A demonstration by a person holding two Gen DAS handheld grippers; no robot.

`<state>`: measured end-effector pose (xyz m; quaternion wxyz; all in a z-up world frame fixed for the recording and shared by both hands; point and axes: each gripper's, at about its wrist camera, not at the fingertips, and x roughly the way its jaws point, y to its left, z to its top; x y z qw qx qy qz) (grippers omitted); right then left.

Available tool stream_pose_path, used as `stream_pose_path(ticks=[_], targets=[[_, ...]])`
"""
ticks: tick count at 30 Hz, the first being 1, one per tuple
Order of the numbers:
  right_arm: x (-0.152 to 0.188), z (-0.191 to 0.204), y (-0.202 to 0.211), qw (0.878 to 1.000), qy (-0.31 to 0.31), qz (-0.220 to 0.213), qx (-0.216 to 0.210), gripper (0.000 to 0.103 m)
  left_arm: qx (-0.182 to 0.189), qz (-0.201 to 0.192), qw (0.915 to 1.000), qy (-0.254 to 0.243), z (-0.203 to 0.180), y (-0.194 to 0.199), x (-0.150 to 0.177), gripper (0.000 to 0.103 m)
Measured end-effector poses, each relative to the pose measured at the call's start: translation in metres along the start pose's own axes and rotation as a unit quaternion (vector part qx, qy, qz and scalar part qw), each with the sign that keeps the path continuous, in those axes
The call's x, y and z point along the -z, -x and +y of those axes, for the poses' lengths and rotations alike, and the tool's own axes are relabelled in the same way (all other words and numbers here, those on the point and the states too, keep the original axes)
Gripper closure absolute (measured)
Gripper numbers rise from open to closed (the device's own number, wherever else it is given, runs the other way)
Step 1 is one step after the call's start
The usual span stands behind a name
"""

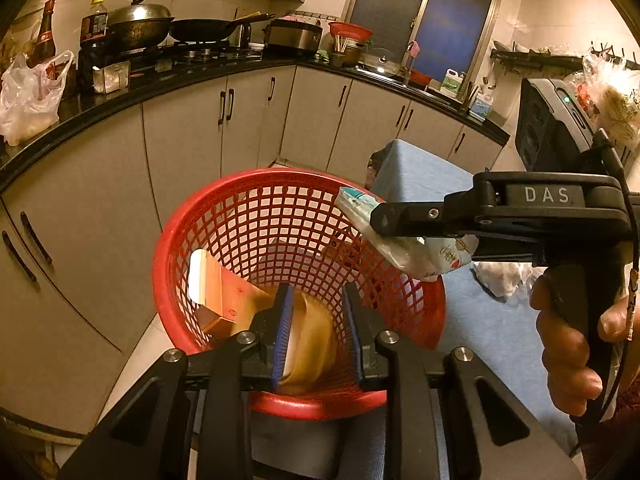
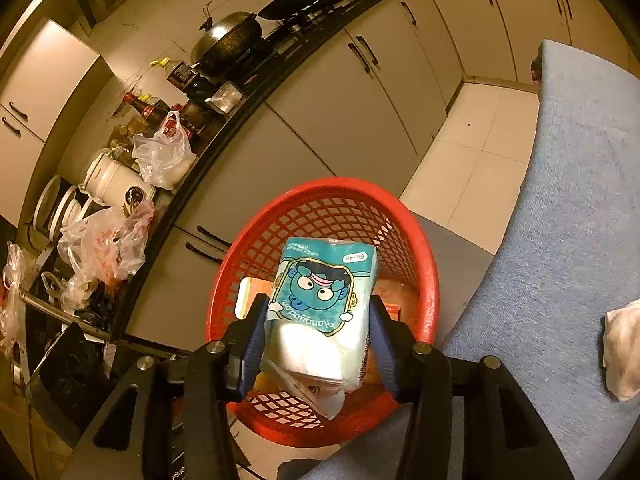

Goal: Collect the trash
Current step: 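Carry the tape roll and wipe pack to the wastebasket and release both, then move both tools back toward the remaining trash on the table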

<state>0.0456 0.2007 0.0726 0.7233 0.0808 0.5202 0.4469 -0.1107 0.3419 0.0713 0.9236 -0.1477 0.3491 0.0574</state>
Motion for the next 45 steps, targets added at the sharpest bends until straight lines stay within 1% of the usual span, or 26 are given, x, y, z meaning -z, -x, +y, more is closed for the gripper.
stream_pose_path(ticks=[1, 2, 9, 16, 20, 24, 26, 28, 34, 37, 39, 40, 41, 45], targets=[[0.000, 0.000, 0.001, 1.000, 0.001, 0.000, 0.001, 0.049, 0.000, -0.001, 1.0000, 0.002, 0.001, 0.001, 0.000, 0.069], [0.000, 0.000, 0.001, 1.000, 0.001, -0.001, 0.001, 0.048, -0.001, -0.003, 1.0000, 0.004, 0.001, 0.002, -0.001, 0.067], [0.002, 0.003, 0.012, 1.000, 0.005, -0.011, -0.001, 0.046, 0.000, -0.008, 0.9999, 0.007, -0.001, 0.010, -0.001, 0.067], [0.014, 0.002, 0.043, 0.999, 0.011, -0.037, -0.010, 0.046, 0.003, -0.021, 0.9998, 0.004, -0.005, 0.026, 0.001, 0.065], [0.031, -0.002, 0.072, 0.998, 0.019, -0.063, -0.005, 0.046, 0.006, -0.032, 0.9995, -0.005, -0.016, 0.035, 0.004, 0.060], [0.052, -0.013, 0.099, 0.996, 0.022, -0.084, 0.002, 0.046, 0.013, -0.036, 0.9991, -0.018, -0.032, 0.041, 0.008, 0.058], [0.065, -0.022, 0.114, 0.995, 0.014, -0.102, 0.005, 0.046, 0.022, -0.034, 0.9989, -0.022, -0.042, 0.043, 0.011, 0.055], [0.077, -0.035, 0.130, 0.993, 0.000, -0.119, -0.001, 0.046, 0.029, -0.034, 0.9986, -0.028, -0.052, 0.043, 0.014, 0.052], [0.121, -0.085, 0.180, 0.986, -0.043, -0.159, 0.016, 0.046, 0.059, -0.005, 0.9966, -0.056, -0.097, 0.026, 0.032, 0.052], [0.142, -0.102, 0.200, 0.986, -0.038, -0.164, 0.012, 0.045, 0.074, 0.011, 0.9948, -0.069, -0.118, 0.015, 0.039, 0.051], [0.154, -0.110, 0.213, 0.983, -0.030, -0.176, 0.034, 0.045, 0.084, 0.024, 0.9930, -0.080, -0.134, 0.005, 0.043, 0.051], [0.162, -0.115, 0.222, 0.981, -0.025, -0.182, 0.060, 0.045, 0.086, 0.027, 0.9925, -0.083, -0.139, 0.003, 0.044, 0.051], [0.167, -0.120, 0.228, 0.980, -0.025, -0.184, 0.076, 0.045, 0.087, 0.031, 0.9919, -0.087, -0.146, -0.001, 0.046, 0.051], [0.183, -0.148, 0.257, 0.973, -0.042, -0.197, 0.111, 0.045, 0.095, 0.050, 0.9893, -0.099, -0.167, -0.017, 0.044, 0.051]])
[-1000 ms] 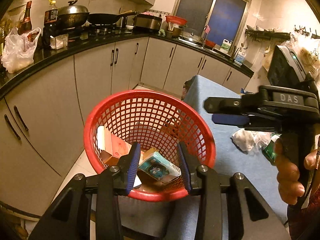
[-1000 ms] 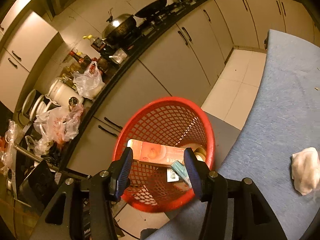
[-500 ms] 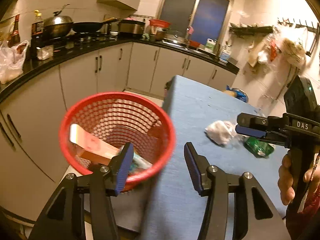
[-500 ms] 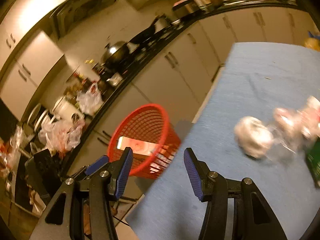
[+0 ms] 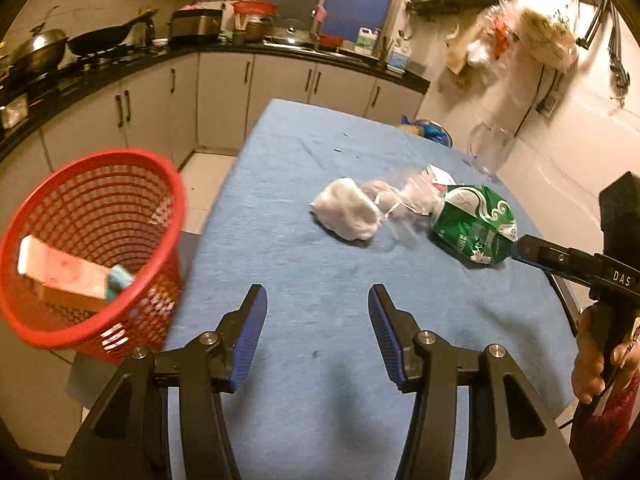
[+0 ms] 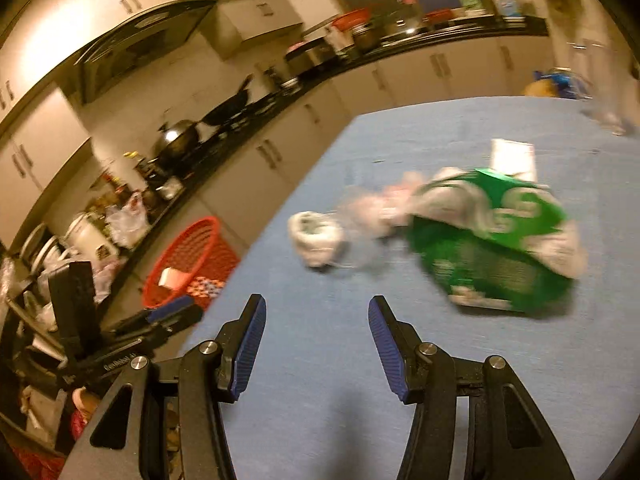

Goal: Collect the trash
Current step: 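Move both tools back toward the remaining trash on the table, then grasp the white cloth with the left tool while the right tool grasps the crumpled green can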

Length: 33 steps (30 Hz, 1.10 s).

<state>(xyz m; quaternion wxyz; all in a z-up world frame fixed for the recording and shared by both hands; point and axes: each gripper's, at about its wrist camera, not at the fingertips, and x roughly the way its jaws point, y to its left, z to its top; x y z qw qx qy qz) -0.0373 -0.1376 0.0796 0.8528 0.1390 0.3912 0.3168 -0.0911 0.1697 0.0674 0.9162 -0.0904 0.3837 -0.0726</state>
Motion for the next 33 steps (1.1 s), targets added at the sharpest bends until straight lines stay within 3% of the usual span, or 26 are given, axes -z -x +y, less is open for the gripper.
stream_pose_path(ticks=[6, 11, 13, 18, 20, 23, 26, 28, 33], targets=[[-0.014, -0.043, 0.036, 0.998, -0.041, -0.043, 0.029, 0.045, 0.020, 0.032, 0.9992, 0.011, -0.014, -0.029, -0.024, 0.052], [-0.032, -0.071, 0.051, 0.995, -0.056, -0.065, 0.051, 0.043, 0.013, 0.043, 0.9989, 0.017, -0.022, -0.036, -0.030, 0.051], [-0.048, -0.088, 0.047, 0.994, -0.061, -0.060, 0.062, 0.034, 0.003, 0.045, 0.9988, 0.017, -0.025, -0.036, -0.029, 0.051], [-0.074, -0.132, 0.020, 0.994, -0.068, -0.047, 0.076, 0.034, -0.014, 0.040, 0.9985, 0.036, -0.029, -0.032, -0.036, 0.051], [-0.075, -0.143, 0.008, 0.995, -0.073, -0.038, 0.058, 0.034, -0.018, 0.039, 0.9982, 0.041, -0.032, -0.034, -0.041, 0.048], [-0.069, -0.141, -0.006, 0.996, -0.084, -0.001, 0.017, 0.034, -0.021, 0.039, 0.9976, 0.053, -0.034, -0.042, -0.054, 0.048], [-0.057, -0.114, -0.002, 0.999, -0.045, 0.022, -0.002, 0.034, -0.018, 0.037, 0.9971, 0.065, -0.038, -0.056, -0.069, 0.048], [-0.046, -0.098, 0.003, 0.998, -0.022, 0.043, -0.037, 0.034, -0.015, 0.039, 0.9973, 0.061, -0.044, -0.065, -0.078, 0.048], [-0.025, -0.081, 0.004, 0.996, 0.007, 0.075, -0.045, 0.034, -0.007, 0.043, 0.9976, 0.054, -0.049, -0.084, -0.095, 0.046]])
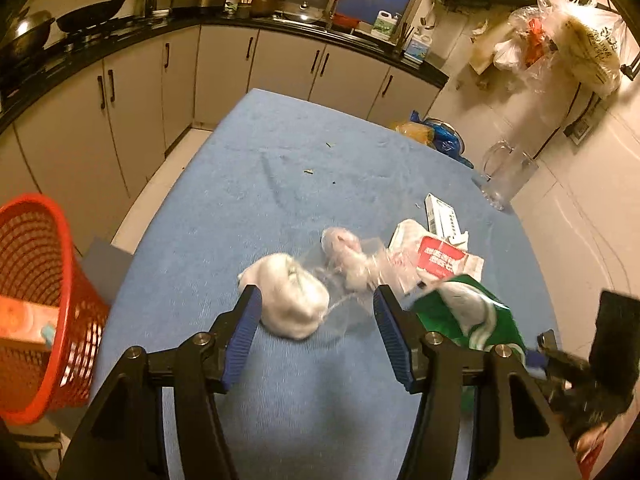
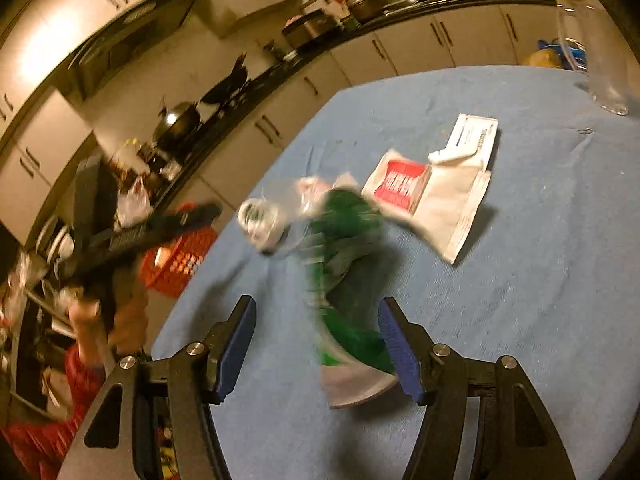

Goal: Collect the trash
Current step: 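Grasp the white cloth with the left tool while the right tool grasps the crumpled green can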

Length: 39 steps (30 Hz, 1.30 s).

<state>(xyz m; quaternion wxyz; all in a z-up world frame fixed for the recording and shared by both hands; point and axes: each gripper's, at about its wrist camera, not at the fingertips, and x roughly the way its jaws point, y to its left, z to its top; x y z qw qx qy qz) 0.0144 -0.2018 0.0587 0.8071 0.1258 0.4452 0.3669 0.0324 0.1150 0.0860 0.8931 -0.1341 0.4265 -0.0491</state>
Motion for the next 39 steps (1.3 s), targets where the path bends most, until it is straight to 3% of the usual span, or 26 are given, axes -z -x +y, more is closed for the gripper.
stream_pose_path(ticks=[5, 9, 16, 21, 23, 24, 27, 30, 36, 39], targets=[[0.008, 0.003, -0.007, 1.000, 0.010, 0.001, 0.029, 0.034, -0.003, 0.014, 0.9997, 0.018, 0.013, -0.020, -0.013, 0.046], [0.003, 0.001, -0.004, 0.999, 0.000, -0.020, 0.033, 0.034, -0.015, 0.038, 0.9992, 0.002, 0.020, -0.038, -0.011, 0.047], [-0.007, -0.009, 0.004, 0.997, -0.038, -0.045, 0.050, 0.034, 0.006, 0.063, 0.9978, -0.021, 0.031, -0.057, -0.011, 0.061], [-0.017, -0.008, -0.001, 0.996, -0.051, -0.040, 0.059, 0.035, 0.025, 0.056, 0.9976, -0.032, 0.030, -0.059, -0.007, 0.073], [-0.018, -0.005, -0.008, 0.996, -0.049, -0.029, 0.064, 0.043, 0.032, 0.050, 0.9976, -0.036, 0.028, -0.055, -0.003, 0.080], [-0.018, -0.002, -0.009, 0.997, -0.046, -0.026, 0.065, 0.057, 0.037, 0.047, 0.9974, -0.039, 0.028, -0.051, 0.000, 0.081], [-0.012, 0.006, -0.015, 0.997, -0.035, -0.014, 0.066, 0.085, 0.044, 0.045, 0.9973, -0.037, 0.031, -0.043, 0.008, 0.091], [0.002, 0.011, -0.010, 0.997, -0.040, -0.027, 0.058, 0.092, 0.052, 0.042, 0.9970, -0.038, 0.032, -0.034, 0.017, 0.092], [0.021, 0.015, 0.001, 0.996, -0.054, -0.046, 0.048, 0.093, 0.065, 0.023, 0.9963, -0.051, 0.027, -0.009, 0.030, 0.092], [0.027, 0.018, 0.006, 0.996, -0.058, -0.057, 0.040, 0.093, 0.045, 0.009, 0.9966, -0.069, 0.019, -0.001, 0.036, 0.091]])
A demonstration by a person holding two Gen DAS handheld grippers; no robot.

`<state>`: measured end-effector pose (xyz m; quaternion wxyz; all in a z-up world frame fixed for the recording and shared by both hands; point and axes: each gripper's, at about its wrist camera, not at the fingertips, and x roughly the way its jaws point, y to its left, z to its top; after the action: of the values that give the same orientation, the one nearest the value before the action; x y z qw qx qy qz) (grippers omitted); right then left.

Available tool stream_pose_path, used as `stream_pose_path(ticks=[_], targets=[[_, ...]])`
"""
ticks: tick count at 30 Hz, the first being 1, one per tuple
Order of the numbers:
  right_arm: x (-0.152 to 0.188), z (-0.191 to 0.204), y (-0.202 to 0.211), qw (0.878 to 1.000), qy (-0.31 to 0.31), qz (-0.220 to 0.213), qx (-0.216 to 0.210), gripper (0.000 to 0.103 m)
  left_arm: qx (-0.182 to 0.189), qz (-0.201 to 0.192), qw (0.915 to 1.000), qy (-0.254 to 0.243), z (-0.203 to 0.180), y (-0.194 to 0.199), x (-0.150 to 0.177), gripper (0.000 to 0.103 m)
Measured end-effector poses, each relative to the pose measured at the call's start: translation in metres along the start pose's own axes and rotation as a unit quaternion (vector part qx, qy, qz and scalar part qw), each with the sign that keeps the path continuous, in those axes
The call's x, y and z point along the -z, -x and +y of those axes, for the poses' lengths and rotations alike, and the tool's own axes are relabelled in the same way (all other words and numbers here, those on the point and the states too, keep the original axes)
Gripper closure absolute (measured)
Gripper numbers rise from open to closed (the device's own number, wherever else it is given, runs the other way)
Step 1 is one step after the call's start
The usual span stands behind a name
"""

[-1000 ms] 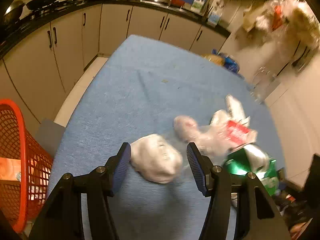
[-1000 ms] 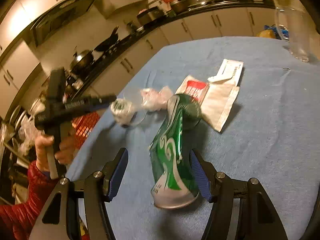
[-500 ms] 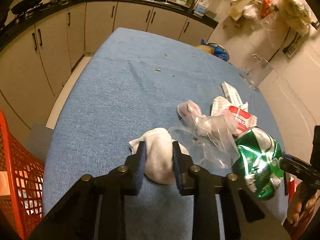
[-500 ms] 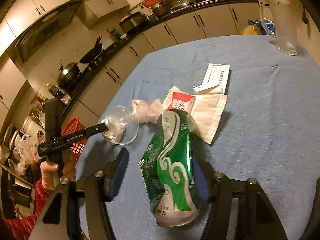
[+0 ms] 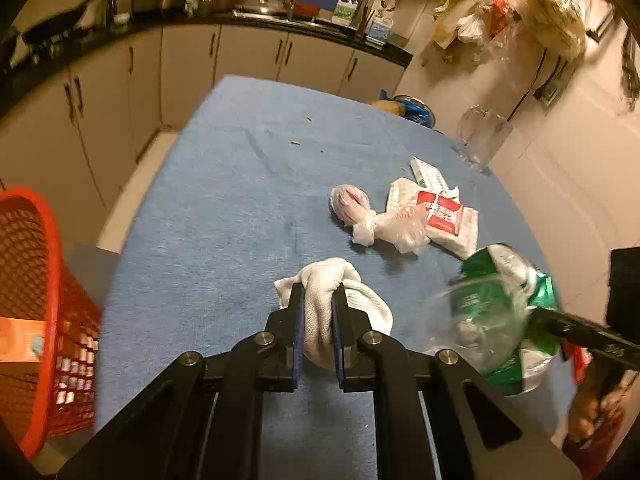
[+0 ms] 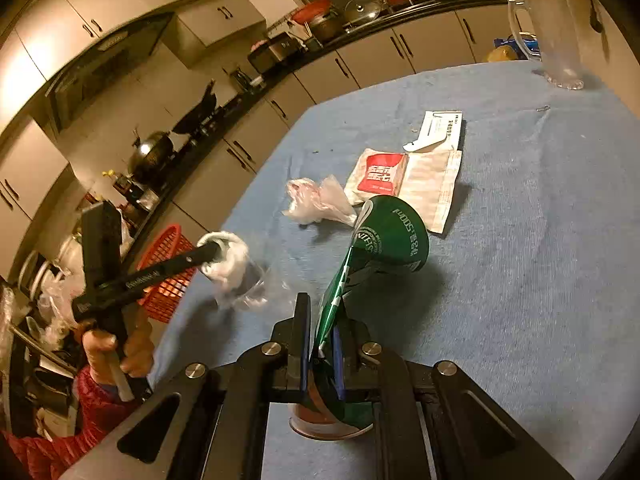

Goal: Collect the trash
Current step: 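Grasp the white cloth with the left tool while the right tool grasps the crumpled green can, then carry the cloth and green can over the red wastebasket and open both tools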

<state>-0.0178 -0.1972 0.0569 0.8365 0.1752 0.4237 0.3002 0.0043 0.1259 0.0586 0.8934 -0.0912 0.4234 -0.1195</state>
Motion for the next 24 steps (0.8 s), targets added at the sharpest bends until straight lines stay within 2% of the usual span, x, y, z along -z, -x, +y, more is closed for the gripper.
stream_pose_path(ticks=[10, 15, 19, 24], targets=[[0.008, 0.010, 0.035, 0.999, 0.002, -0.052, 0.005, 0.093, 0.008, -0.036, 0.9992, -0.015, -0.014, 0.035, 0.013, 0.091], [0.009, 0.017, 0.055, 0.997, -0.004, -0.081, -0.013, 0.093, 0.020, -0.056, 0.9981, -0.017, -0.016, 0.058, 0.016, 0.091], [0.010, 0.029, 0.062, 0.995, 0.000, -0.092, -0.035, 0.093, 0.024, -0.067, 0.9973, -0.018, -0.016, 0.072, 0.019, 0.091], [0.010, 0.048, 0.057, 0.995, 0.015, -0.085, -0.051, 0.093, 0.023, -0.079, 0.9965, -0.016, -0.010, 0.090, 0.022, 0.091]])
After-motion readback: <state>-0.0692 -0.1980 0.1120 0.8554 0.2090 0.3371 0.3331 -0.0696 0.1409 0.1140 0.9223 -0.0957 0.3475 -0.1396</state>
